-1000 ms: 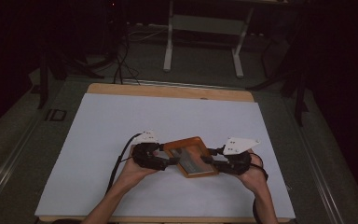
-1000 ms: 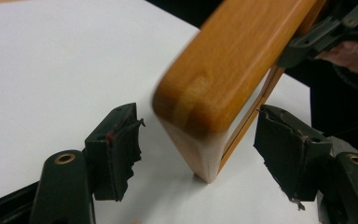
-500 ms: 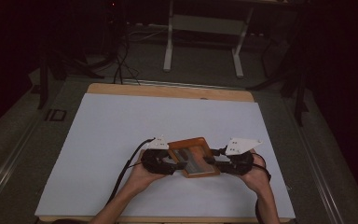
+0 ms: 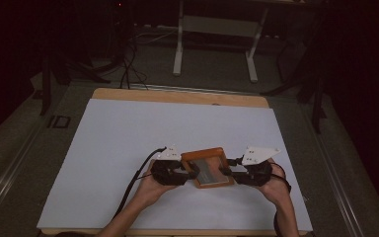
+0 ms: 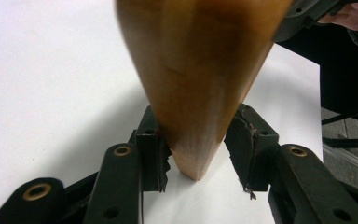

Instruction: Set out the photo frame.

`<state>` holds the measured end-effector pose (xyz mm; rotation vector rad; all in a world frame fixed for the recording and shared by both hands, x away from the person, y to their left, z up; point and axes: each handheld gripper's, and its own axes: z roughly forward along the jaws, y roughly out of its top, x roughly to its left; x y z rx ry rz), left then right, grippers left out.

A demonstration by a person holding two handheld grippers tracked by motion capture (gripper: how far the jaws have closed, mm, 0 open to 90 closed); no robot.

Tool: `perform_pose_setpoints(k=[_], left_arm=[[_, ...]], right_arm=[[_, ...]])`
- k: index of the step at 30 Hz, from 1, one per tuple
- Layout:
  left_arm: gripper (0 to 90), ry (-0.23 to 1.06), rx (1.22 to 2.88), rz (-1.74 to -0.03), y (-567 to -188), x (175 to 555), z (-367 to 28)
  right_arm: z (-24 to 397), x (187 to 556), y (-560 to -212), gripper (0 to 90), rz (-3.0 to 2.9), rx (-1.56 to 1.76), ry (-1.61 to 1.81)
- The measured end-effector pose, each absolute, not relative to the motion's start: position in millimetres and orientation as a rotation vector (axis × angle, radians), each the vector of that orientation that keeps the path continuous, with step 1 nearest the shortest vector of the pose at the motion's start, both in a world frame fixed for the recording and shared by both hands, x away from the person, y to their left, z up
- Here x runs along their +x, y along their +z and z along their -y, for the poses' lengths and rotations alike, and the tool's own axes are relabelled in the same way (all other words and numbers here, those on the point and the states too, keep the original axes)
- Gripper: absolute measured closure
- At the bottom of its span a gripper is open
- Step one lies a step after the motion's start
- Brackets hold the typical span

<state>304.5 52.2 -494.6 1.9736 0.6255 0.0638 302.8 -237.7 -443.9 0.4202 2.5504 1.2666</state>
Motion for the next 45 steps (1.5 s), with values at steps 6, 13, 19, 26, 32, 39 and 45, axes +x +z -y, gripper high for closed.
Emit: perform_pose_setpoints(k=[6,13,19,26,32,39,45], left_arm=[[62.0,0.077,1.977,-0.615,-493.1,302.3,-50.2],[62.3,0.084,1.979,-0.615,-491.9,301.8,-50.4],[62.2,0.099,1.984,-0.615,-490.0,301.5,-51.9],[62.2,0.106,1.973,-0.613,-485.2,300.2,-54.0],[62.2,0.112,1.963,-0.606,-481.3,299.7,-56.3],[62.2,0.12,1.959,-0.602,-475.6,298.7,-60.7],[62.3,0.128,1.96,-0.595,-470.4,299.0,-65.9]], right_arm=[[241.1,302.9,-444.9,64.9,-2.56,0.424,1.257],[241.1,302.5,-445.0,64.9,-2.557,0.415,1.253],[239.2,302.5,-444.8,64.8,-2.552,0.408,1.25],[238.9,301.8,-442.6,64.8,-2.539,0.41,1.272],[239.4,301.7,-440.9,64.9,-2.528,0.413,1.3],[237.8,301.4,-439.3,64.9,-2.519,0.423,1.328],[234.9,301.4,-438.4,65.1,-2.512,0.428,1.354]])
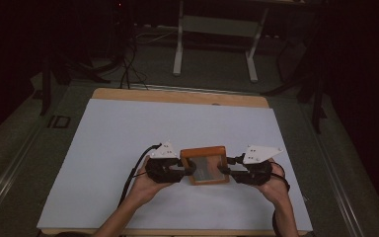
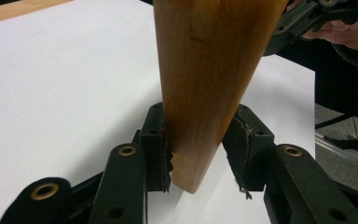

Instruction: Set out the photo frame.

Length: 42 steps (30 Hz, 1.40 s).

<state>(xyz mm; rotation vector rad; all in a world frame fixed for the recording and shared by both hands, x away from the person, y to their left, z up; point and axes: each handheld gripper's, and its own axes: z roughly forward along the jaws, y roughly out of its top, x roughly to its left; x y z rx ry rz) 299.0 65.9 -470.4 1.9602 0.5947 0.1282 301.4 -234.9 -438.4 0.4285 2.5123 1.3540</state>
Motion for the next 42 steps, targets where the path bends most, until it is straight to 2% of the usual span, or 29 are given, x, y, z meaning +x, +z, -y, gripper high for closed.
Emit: perform_pose_setpoints(k=[22,42], left_arm=[[62.4,0.16,1.953,-0.589,-452.7,299.7,-85.6],[63.9,0.165,2.019,-0.601,-449.3,305.4,-104.7]], right_arm=[[221.9,303.3,-437.5,65.2,-2.467,0.466,1.452],[202.7,313.4,-453.1,63.8,-2.491,0.554,1.506]])
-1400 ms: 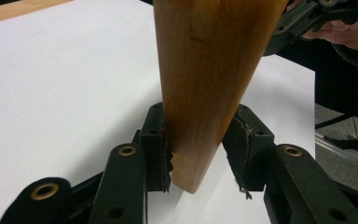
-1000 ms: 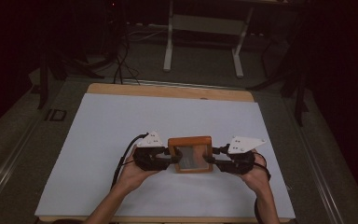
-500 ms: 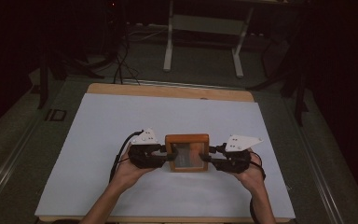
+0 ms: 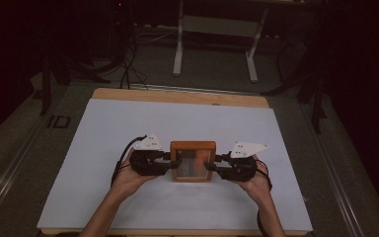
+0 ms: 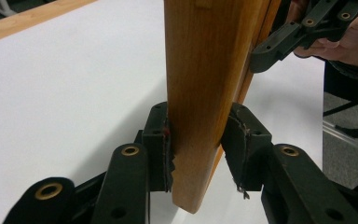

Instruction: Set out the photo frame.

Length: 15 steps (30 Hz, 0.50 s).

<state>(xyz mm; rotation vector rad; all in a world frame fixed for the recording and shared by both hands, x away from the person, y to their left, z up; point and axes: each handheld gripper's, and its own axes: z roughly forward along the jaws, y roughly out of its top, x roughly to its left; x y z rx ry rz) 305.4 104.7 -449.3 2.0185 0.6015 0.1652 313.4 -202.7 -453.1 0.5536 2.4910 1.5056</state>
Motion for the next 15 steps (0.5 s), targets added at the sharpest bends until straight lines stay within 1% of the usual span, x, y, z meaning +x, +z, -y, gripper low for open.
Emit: perform_pose_setpoints(k=[15], left_arm=[[63.4,0.126,2.034,-0.637,-458.5,315.0,-117.7]], right_arm=[[187.8,320.0,-466.4,63.9,-2.525,0.622,1.502]])
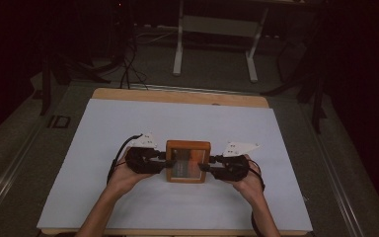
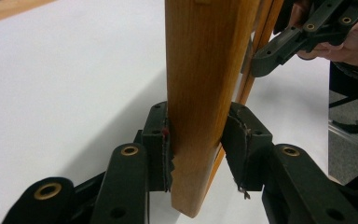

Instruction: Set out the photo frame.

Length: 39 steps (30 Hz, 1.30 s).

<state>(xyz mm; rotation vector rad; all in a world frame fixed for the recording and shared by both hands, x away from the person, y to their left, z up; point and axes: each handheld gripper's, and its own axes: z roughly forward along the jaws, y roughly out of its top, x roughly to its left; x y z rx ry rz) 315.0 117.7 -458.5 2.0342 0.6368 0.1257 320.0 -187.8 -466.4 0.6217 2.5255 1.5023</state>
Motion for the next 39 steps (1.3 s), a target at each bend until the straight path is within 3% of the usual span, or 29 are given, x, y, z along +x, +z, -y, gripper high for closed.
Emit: perform_pose_setpoints(k=[39], left_arm=[[59.9,0.078,1.998,-0.816,-480.4,338.7,-121.2]], right_arm=[[177.3,347.1,-494.2,61.7,-2.545,0.817,1.551]])
